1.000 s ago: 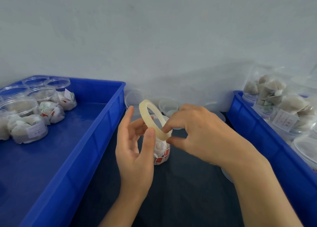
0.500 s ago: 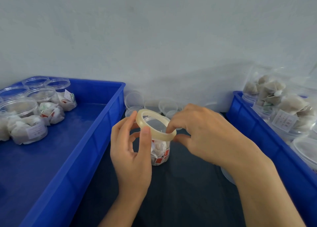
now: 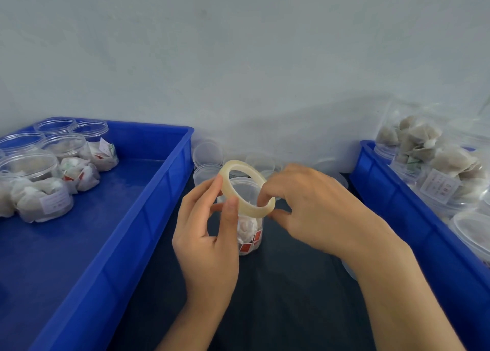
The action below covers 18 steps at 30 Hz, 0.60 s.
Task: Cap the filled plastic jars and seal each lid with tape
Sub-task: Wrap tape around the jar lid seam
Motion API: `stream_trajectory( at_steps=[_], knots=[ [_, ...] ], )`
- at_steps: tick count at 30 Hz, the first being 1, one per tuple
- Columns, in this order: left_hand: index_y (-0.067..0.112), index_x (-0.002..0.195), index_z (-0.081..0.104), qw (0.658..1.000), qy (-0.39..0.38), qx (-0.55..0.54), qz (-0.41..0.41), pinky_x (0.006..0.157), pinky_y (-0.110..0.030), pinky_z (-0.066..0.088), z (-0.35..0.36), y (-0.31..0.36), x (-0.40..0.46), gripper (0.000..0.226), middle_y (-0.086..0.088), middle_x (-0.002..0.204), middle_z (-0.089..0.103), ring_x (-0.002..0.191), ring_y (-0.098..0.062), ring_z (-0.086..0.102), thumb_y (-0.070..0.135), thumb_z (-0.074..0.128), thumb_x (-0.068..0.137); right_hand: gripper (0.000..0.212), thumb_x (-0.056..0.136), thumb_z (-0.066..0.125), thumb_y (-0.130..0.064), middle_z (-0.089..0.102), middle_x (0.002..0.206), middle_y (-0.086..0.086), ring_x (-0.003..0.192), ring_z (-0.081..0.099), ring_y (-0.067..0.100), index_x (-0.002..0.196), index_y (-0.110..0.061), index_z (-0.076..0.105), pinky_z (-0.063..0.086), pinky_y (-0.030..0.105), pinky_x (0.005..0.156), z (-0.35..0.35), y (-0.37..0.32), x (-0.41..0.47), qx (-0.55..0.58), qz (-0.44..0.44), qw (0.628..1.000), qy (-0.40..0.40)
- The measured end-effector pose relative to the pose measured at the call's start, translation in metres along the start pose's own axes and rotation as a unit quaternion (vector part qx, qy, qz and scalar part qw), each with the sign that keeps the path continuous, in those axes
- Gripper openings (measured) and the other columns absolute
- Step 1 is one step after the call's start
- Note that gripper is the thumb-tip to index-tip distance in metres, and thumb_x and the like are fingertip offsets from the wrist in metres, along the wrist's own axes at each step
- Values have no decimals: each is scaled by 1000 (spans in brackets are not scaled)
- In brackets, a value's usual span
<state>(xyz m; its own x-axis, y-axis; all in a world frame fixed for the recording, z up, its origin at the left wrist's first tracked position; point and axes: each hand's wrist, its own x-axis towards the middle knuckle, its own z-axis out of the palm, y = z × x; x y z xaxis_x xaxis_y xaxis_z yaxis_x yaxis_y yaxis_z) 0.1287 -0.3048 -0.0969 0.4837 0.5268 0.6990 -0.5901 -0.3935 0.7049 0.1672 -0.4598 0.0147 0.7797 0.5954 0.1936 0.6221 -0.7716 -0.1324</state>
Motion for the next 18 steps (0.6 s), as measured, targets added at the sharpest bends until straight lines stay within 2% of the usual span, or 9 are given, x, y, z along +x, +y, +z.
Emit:
stream_trajectory(
  at_steps=[3,8,11,13,14,16,17,18],
  knots=[
    [6,131,72,1000,-7,-4,5,91,-32,61,1,-2,-3,33,3,129,70,118,-19,71,22,70,102,23,94,69,-19,66,110,-18,106,55,12,108,-38,71,53,42,89,5,-1,0,40,-19,999,-15],
    [14,120,77,999,-30,-35,17,94,-34,61,6,1,-9,22,5,123,75,118,-22,72,9,74,98,16,92,73,-29,63,115,-18,111,54,10,108,-28,75,50,38,96,12,-2,2,117,-48,992,-23],
    [16,118,76,996,-40,-85,-7,94,-42,60,6,2,-9,20,1,120,76,117,-30,73,10,73,99,15,97,69,-23,69,116,-17,113,59,11,106,-27,79,48,33,98,10,-1,1,183,-54,982,-7],
    [19,118,75,995,-43,-94,-5,93,-42,60,6,3,-9,21,0,119,77,115,-32,73,11,74,99,19,98,64,-18,71,113,-16,112,61,9,102,-25,81,48,32,97,8,2,0,214,-34,976,-4],
    [19,118,75,995,-45,-92,-2,92,-41,61,6,5,-9,22,0,118,77,114,-32,74,9,75,98,19,99,63,-18,72,108,-16,106,63,8,98,-24,81,50,33,93,6,5,0,231,-17,973,2],
    [17,117,75,994,-42,-105,-1,87,-34,62,7,7,-11,25,-1,117,76,109,-30,75,3,76,97,25,101,62,-30,68,81,-13,76,61,9,89,-15,79,52,35,75,5,7,1,279,23,960,26],
    [16,117,74,992,-41,-116,0,84,-30,62,8,8,-12,26,0,116,76,107,-28,75,0,76,96,36,102,61,-39,63,71,-5,64,54,13,87,-10,77,49,36,66,4,7,2,306,53,950,41],
    [17,116,74,992,-43,-120,3,83,-28,62,8,9,-14,28,1,116,76,107,-28,75,-1,77,95,43,102,61,-46,64,71,6,63,54,24,88,-9,78,52,40,66,3,6,3,340,88,935,51]
  ],
)
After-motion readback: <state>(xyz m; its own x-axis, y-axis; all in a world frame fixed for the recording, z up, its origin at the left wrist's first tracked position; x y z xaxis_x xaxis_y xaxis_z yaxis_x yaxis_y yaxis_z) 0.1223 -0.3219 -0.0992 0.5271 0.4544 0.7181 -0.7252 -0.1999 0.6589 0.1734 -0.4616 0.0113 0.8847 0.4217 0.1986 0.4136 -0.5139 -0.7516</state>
